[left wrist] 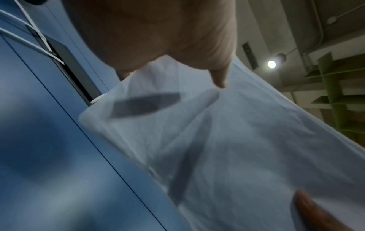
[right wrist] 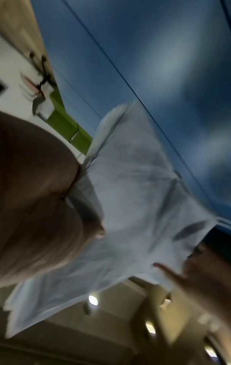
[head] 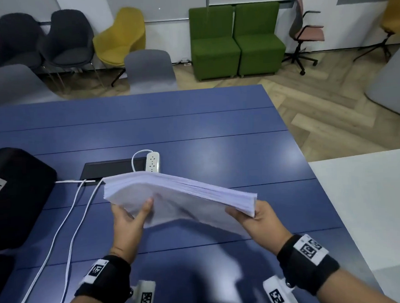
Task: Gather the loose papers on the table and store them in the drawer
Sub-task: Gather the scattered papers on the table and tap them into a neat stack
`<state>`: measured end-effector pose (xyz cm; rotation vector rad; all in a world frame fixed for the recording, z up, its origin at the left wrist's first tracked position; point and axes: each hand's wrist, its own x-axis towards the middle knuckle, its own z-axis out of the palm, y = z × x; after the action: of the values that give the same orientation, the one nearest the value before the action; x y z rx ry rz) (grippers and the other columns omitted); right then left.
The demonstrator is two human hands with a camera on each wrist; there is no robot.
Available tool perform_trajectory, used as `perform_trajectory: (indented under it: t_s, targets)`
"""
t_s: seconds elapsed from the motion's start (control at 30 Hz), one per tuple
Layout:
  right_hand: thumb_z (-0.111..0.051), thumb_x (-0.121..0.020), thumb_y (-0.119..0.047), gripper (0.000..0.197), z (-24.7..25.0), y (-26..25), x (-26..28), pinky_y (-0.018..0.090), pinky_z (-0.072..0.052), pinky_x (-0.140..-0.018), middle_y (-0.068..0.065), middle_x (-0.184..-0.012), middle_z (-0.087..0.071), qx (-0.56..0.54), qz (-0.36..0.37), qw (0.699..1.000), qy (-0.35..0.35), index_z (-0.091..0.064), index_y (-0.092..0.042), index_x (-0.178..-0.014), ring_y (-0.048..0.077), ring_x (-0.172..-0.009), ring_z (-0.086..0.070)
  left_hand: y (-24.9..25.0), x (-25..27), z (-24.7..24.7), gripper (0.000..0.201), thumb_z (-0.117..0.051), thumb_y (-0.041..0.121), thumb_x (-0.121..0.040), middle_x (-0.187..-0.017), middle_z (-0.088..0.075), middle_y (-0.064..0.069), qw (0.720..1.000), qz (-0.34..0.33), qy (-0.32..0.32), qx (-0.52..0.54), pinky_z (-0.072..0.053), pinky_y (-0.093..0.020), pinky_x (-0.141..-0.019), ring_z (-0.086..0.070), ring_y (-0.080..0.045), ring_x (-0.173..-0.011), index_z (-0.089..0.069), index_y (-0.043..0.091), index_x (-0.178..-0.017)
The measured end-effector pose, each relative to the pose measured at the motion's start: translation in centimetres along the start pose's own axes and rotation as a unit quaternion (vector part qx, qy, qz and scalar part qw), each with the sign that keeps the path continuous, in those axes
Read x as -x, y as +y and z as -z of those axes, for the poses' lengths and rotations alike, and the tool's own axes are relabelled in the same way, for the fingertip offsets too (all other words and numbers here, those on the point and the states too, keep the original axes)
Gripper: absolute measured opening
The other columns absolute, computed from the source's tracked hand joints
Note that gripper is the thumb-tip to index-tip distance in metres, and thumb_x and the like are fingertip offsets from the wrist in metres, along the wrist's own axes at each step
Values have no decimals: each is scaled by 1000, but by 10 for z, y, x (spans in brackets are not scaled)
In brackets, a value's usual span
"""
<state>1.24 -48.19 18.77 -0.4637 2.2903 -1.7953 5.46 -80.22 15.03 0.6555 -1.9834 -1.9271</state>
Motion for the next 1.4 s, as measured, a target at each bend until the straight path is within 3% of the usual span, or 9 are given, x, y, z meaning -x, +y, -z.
perform_trajectory:
  t_s: [0.13, 0.27, 0.4, 0.53, 0.77, 0.93, 1.1, 1.23, 1.4]
  targets:
    - [-71, -91, 8, 64, -16, 47, 4, 26, -56, -97, -23, -117, -76, 93, 25, 995, 23, -74, -51, -117, 1, -108, -73, -9, 1, -7, 86, -75, 52, -80, -134, -63, -2, 1000, 15, 1, 17, -50, -23, -109, -64, -7, -120, -37, 11, -146]
    - [-74, -89, -9, 57, -23, 89, 18, 32, -54, -106, -33, -117, -74, 121, -67, 990, 3, -71, -63, -108, -6, -112, -71, -28, -5, -10, 83, -76, 64, -81, -146, -56, -7, 992, 103, 53, 58, -40, -42, -122, -57, -23, -134, -43, 19, -143]
    - [-73, -90, -4, 51, -24, 100, 21, 31, -53, -108, -30, -113, -76, 107, -111, 988, -5, -77, -52, -107, -7, -111, -70, -25, -11, -22, 57, -75, 31, -99, -144, -57, -3, 988, 127, 73, 49, -43, -33, -111, -58, -16, -130, -46, 14, -145]
    - [-70, -98, -14, 33, -20, 91, 6, 26, -55, -94, -27, -100, -78, 92, -107, 989, 52, -79, -45, -97, 0, -101, -73, -20, -21, -26, 51, -81, 33, -95, -137, -65, -3, 994, 79, 58, 46, -43, -46, -122, -62, -17, -130, -52, 17, -133]
    - [-76, -96, -23, 11, 3, 98, 1, 17, -53, -84, -22, -96, -80, 69, -103, 988, 93, -82, -30, -101, 0, -94, -74, -34, -37, -11, 97, -101, 39, -68, -138, -67, 11, 990, 51, -106, -83, -45, -32, -111, -58, 5, -128, -45, 33, -147]
    - [-78, -95, -20, 9, 5, 106, 0, 27, -57, -88, -15, -96, -81, 41, -134, 985, 103, -83, -27, -99, 9, -95, -75, -43, -48, 4, 98, -106, 46, -46, -130, -71, 8, 960, 63, -196, -191, -52, -40, -111, -67, -15, -123, -58, 40, -131]
    - [-77, -95, -15, 11, 9, 106, -3, 29, -57, -86, -7, -95, -81, -2, -139, 983, 118, -82, -24, -95, 15, -93, -74, -32, -52, 6, 131, -110, 26, -48, -141, -59, 20, 906, 53, -308, -286, -41, -24, -111, -55, -4, -131, -33, 40, -152]
    - [-75, -96, -14, 11, 7, 106, -3, 23, -55, -81, -2, -94, -80, -12, -140, 982, 127, -81, -22, -93, 8, -86, -70, -41, -52, 10, 154, -110, 40, -37, -156, -42, 23, 867, 22, -344, -360, -36, -26, -119, -44, -2, -139, -19, 38, -162]
    - [-75, -97, -14, 9, 11, 102, -4, 17, -53, -79, -3, -94, -80, -7, -129, 983, 132, -81, -19, -94, 5, -85, -70, -57, -51, 15, 71, -93, 28, -72, -124, -65, 20, 865, -117, -256, -416, -53, -31, -95, -67, -16, -115, -51, 49, -126]
